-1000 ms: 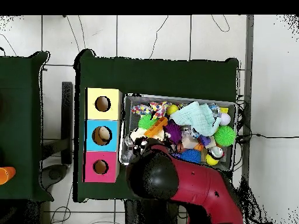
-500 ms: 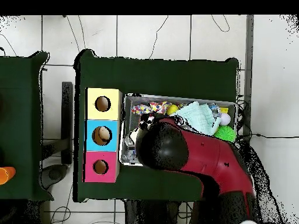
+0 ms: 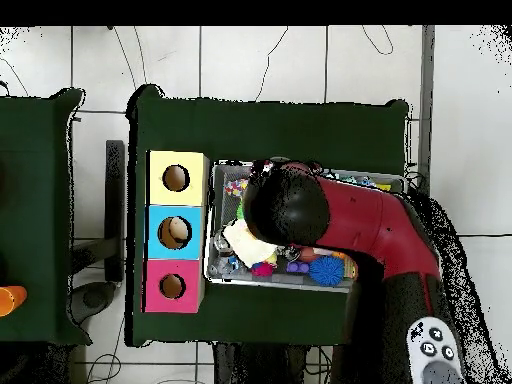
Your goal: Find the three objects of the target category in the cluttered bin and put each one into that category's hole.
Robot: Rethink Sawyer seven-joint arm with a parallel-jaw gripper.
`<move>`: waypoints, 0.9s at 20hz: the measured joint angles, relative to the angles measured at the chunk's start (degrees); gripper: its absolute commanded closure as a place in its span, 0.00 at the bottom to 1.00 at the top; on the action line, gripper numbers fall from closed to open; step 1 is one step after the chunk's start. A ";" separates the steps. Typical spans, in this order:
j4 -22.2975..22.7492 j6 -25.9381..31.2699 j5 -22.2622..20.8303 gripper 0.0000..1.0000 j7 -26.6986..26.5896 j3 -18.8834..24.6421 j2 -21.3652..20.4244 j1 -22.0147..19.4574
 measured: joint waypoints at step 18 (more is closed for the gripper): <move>-15.38 4.68 -0.54 0.00 0.00 0.02 7.54 3.11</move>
